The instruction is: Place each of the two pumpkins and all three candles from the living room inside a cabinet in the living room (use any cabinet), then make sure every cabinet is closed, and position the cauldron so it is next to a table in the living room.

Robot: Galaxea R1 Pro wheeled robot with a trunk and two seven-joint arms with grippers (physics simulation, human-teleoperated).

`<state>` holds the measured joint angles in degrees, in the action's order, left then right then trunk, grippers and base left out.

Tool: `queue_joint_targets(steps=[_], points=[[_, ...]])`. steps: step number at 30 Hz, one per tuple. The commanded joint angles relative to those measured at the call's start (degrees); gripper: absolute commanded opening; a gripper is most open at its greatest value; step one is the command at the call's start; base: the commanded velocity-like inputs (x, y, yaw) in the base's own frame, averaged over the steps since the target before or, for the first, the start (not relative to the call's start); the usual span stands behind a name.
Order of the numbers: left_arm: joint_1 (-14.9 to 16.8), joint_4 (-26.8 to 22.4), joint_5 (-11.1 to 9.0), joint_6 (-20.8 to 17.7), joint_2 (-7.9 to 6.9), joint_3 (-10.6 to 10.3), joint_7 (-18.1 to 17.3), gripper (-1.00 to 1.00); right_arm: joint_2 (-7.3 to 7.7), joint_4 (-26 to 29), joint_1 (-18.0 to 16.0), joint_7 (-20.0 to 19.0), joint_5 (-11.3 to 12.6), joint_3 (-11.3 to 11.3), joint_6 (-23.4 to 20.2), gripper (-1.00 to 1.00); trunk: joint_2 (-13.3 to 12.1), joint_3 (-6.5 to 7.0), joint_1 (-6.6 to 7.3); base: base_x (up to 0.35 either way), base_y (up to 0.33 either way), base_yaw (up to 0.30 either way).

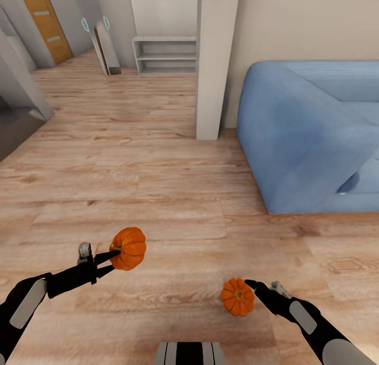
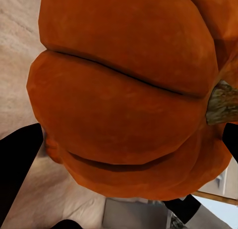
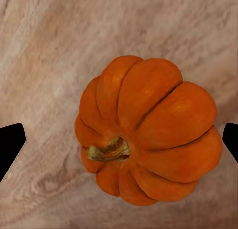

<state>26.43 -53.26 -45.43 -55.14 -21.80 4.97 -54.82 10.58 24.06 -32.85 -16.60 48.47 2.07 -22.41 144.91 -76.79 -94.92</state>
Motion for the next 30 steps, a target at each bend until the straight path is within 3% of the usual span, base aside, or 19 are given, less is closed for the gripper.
queue_joint_targets(steps=[1,7,26,30], points=[[0.02,0.0,0.0,-0.23,0.0,0.04,-0.13,-1.0,0.05,0.02,-0.02,-0.01,0.39,0.21,-0.16,1.0,0.01,-0.04,-0.01,0.077,0.007,0.0],[0.02,0.0,-0.05,-0.23,0.0,0.04,-0.14,-1.0,0.05,-0.01,-0.02,0.13,0.39,0.21,-0.1,1.0,0.01,-0.04,-0.01,0.02,0.002,0.0],[0.02,-0.02,-0.01,-0.23,0.0,0.04,-0.18,-1.0,-0.01,0.08,-0.02,0.96,0.21,0.3,0.07,1.0,0.27,-4.25,-0.5,0.0,0.0,0.0],[0.02,-0.07,-0.01,-0.23,0.0,0.04,-0.17,-1.0,-0.03,0.07,-0.1,0.96,0.23,2.02,1.65,1.0,0.32,-5.13,-0.6,0.0,0.0,0.0]])
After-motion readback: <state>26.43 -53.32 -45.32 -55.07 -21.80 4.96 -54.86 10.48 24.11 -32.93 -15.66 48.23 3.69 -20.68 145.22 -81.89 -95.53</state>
